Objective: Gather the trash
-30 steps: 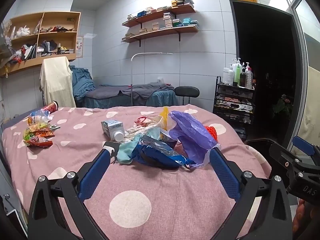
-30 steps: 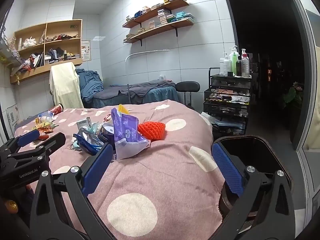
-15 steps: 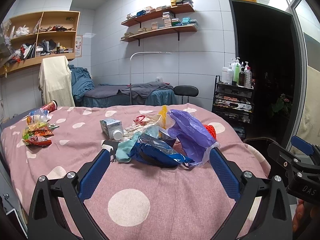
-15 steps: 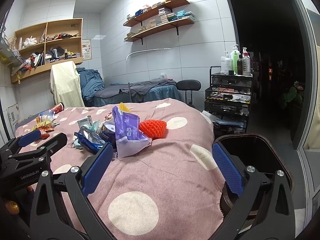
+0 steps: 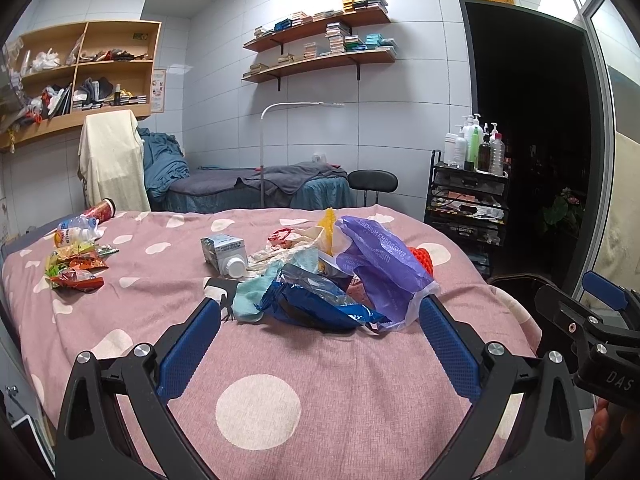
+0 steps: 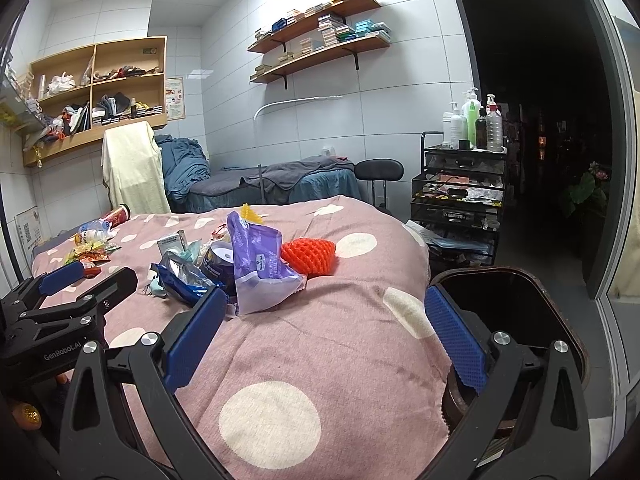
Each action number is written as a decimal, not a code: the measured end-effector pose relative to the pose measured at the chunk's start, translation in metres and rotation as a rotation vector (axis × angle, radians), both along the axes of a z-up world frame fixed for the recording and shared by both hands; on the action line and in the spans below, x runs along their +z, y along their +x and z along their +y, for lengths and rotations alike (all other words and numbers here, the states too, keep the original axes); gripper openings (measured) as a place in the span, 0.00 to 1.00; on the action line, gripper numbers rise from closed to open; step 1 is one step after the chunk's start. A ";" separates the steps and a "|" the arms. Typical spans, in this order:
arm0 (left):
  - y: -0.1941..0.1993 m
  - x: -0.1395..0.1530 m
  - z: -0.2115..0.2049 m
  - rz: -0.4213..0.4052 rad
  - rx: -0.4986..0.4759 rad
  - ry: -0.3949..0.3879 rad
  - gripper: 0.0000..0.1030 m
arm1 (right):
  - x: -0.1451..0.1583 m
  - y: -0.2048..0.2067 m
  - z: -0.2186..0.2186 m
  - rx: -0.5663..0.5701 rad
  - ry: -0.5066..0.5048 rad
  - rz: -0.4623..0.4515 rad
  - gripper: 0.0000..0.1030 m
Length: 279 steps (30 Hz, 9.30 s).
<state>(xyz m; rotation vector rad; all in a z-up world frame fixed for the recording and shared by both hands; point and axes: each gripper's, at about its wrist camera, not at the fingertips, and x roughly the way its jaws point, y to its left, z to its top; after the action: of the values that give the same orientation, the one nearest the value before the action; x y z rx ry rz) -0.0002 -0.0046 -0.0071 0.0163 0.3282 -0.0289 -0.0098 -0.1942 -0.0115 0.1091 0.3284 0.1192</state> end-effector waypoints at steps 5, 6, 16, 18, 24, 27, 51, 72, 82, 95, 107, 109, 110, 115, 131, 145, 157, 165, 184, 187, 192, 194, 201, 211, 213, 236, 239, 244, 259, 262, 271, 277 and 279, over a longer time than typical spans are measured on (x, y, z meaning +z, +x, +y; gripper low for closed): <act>0.000 0.000 0.000 0.000 0.000 -0.001 0.95 | 0.000 0.000 0.000 0.000 0.000 0.001 0.95; 0.000 0.000 0.000 0.001 0.000 -0.001 0.95 | 0.000 0.000 0.001 0.000 0.000 0.002 0.95; -0.001 -0.002 0.001 0.004 0.001 -0.003 0.95 | -0.001 -0.002 0.003 0.004 -0.001 0.005 0.95; -0.001 -0.002 0.001 0.004 0.002 -0.004 0.95 | -0.001 -0.002 0.003 0.005 -0.001 0.006 0.95; -0.002 -0.003 0.002 0.005 0.002 -0.005 0.95 | -0.001 -0.003 0.004 0.006 -0.001 0.009 0.95; -0.003 -0.005 0.001 0.007 0.001 -0.004 0.95 | -0.001 -0.003 0.004 0.006 -0.001 0.009 0.95; 0.010 -0.008 0.005 0.092 -0.002 -0.006 0.95 | -0.001 0.017 0.013 0.038 -0.027 0.087 0.95; 0.088 -0.021 0.049 0.384 -0.024 -0.206 0.95 | -0.010 0.145 0.070 0.216 -0.164 0.316 0.66; 0.119 -0.032 0.048 0.506 -0.032 -0.327 0.82 | -0.015 0.149 0.071 0.255 -0.152 0.343 0.19; 0.134 -0.045 0.044 0.587 0.018 -0.379 0.14 | 0.002 0.119 0.060 0.217 -0.174 0.225 0.17; 0.100 -0.028 0.044 0.448 0.002 -0.364 0.09 | 0.007 0.095 0.039 0.189 -0.121 0.176 0.17; 0.094 -0.023 0.041 0.423 -0.008 -0.360 0.09 | 0.009 0.089 0.034 0.180 -0.110 0.166 0.17; 0.091 -0.020 0.038 0.409 -0.016 -0.356 0.09 | 0.010 0.087 0.031 0.175 -0.106 0.162 0.17; 0.079 -0.006 0.021 0.342 -0.074 -0.328 0.09 | 0.017 0.072 0.014 0.126 -0.094 0.122 0.17; 0.095 0.009 -0.068 0.304 -0.294 -0.217 0.09 | 0.005 0.056 -0.107 -0.204 -0.038 0.152 0.17; 0.101 0.004 -0.127 0.327 -0.431 -0.154 0.09 | -0.074 0.087 -0.177 -0.346 0.063 0.408 0.17; 0.107 -0.009 -0.152 0.376 -0.466 -0.115 0.09 | -0.105 0.089 -0.190 -0.417 0.123 0.448 0.73; 0.111 -0.011 -0.167 0.395 -0.485 -0.091 0.09 | -0.079 0.069 -0.190 -0.471 0.101 0.331 0.81; 0.133 -0.028 -0.228 0.485 -0.565 0.021 0.09 | -0.031 0.034 -0.220 -0.648 0.140 0.160 0.90; 0.136 -0.033 -0.236 0.510 -0.579 0.037 0.09 | -0.030 0.031 -0.226 -0.672 0.143 0.167 0.90; 0.141 -0.040 -0.253 0.544 -0.608 0.088 0.12 | -0.031 0.027 -0.238 -0.705 0.172 0.170 0.92; 0.142 -0.042 -0.259 0.554 -0.619 0.110 0.37 | -0.031 0.025 -0.241 -0.711 0.175 0.170 0.92; 0.142 -0.049 -0.276 0.580 -0.644 0.225 0.83 | -0.032 0.022 -0.247 -0.731 0.186 0.175 0.93; 0.139 -0.045 -0.274 0.572 -0.671 0.194 0.88 | -0.035 0.020 -0.253 -0.751 0.206 0.174 0.95; 0.137 -0.039 -0.267 0.553 -0.672 0.160 0.88 | -0.036 0.020 -0.252 -0.746 0.211 0.175 0.95; 0.097 0.002 -0.139 0.305 -0.483 -0.012 0.95 | -0.026 0.045 -0.181 -0.444 0.139 0.141 0.95; 0.096 0.001 -0.117 0.297 -0.433 -0.022 0.95 | -0.023 0.052 -0.165 -0.389 0.133 0.150 0.95; 0.096 -0.004 -0.077 0.305 -0.352 -0.050 0.95 | -0.018 0.063 -0.135 -0.305 0.121 0.159 0.95; 0.106 -0.025 0.041 0.379 -0.101 -0.145 0.94 | -0.012 0.100 -0.041 -0.015 0.066 0.211 0.95; 0.112 -0.028 0.056 0.387 -0.072 -0.123 0.94 | -0.013 0.107 -0.026 0.018 0.057 0.234 0.95; 0.151 -0.035 0.058 0.437 -0.081 -0.009 0.88 | -0.022 0.131 -0.004 0.081 0.073 0.335 0.95; 0.175 -0.043 0.054 0.476 -0.068 0.056 0.73 | -0.026 0.151 0.003 0.117 0.095 0.403 0.95; 0.181 -0.047 0.056 0.500 -0.068 0.052 0.60 | -0.029 0.158 0.008 0.137 0.094 0.425 0.93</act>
<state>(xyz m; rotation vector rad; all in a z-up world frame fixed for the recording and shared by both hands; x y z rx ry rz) 0.1806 0.0513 -0.0540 0.0722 0.8279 -0.0922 0.1482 -0.1864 -0.0405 0.2061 0.7552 0.2486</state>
